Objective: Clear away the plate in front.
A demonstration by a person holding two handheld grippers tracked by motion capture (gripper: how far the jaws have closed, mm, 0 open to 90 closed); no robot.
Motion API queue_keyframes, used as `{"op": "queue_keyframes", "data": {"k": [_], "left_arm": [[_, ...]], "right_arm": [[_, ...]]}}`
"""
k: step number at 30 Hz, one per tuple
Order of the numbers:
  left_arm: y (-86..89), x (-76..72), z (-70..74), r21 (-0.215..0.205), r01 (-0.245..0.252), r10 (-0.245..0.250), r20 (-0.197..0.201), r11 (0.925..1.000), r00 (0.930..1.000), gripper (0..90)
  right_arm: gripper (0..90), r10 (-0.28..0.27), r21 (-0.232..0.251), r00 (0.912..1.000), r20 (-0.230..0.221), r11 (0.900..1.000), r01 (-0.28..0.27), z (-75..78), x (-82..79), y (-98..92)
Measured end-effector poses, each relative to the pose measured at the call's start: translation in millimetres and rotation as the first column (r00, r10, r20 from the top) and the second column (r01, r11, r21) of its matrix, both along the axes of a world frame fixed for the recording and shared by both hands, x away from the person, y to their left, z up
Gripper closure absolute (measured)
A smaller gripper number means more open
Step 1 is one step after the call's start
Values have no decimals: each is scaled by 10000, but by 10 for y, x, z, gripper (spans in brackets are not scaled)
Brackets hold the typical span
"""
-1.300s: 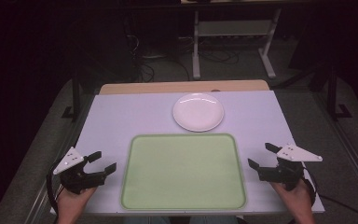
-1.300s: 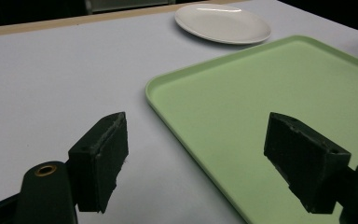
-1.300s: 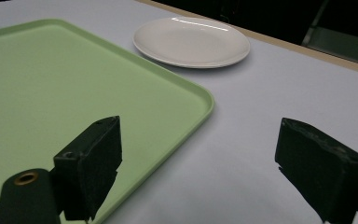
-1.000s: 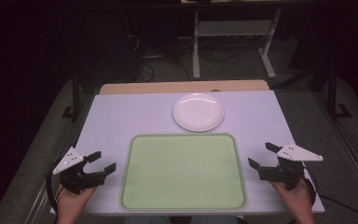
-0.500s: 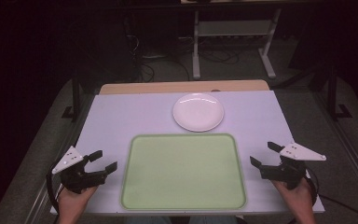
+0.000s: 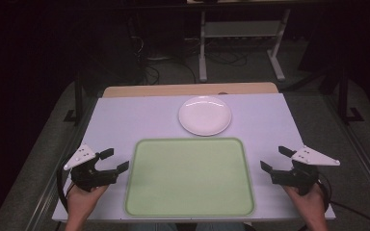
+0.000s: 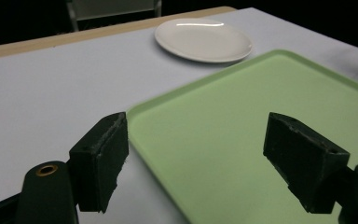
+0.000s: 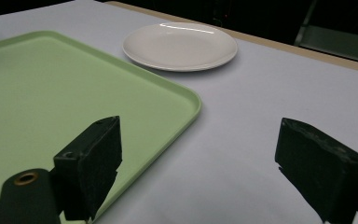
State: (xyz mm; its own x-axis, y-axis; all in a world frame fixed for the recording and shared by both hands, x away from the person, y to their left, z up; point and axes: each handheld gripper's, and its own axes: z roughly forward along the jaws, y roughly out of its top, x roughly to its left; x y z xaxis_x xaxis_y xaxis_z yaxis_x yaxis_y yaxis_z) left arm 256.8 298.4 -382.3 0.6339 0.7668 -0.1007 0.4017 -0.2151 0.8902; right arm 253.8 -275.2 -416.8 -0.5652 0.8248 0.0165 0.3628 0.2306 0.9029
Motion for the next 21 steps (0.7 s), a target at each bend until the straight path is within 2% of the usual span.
{"op": "queue_keyframes", "data": {"k": [2,3,5,6,8,9,10,14,21], "left_arm": [[-38,41,19,-72,70,-70,8,9999,10000,225],[-72,87,30,-319,122,-123,-20,9994,9999,226],[-87,116,37,-438,142,-144,-43,9989,9999,226],[-123,178,49,-819,223,-235,-139,9964,9996,226],[-139,201,51,-955,224,-241,-168,9952,9996,224],[-182,262,54,-1243,218,-252,-253,9920,9994,223],[-215,293,48,-1350,194,-237,-297,9907,9993,222],[-296,361,24,-1490,148,-212,-411,9887,9989,223],[-499,560,14,-2001,163,-297,-642,9796,9975,234]], "right_arm": [[136,4,46,10000,-4,10000,-4,2,4,-7],[137,10,61,10000,-8,10000,-10,2,4,-8],[137,18,61,10000,-8,10000,-18,2,4,-9],[137,39,54,10000,-8,10000,-39,1,3,-11],[137,38,63,10000,-3,10000,-38,1,3,-12],[137,42,89,10000,11,10000,-42,2,3,-16],[137,47,100,10000,7,9999,-47,3,3,-17],[137,61,107,10000,9,9999,-61,4,0,-22],[138,46,229,10000,88,9997,-48,14,7,-27]]}}
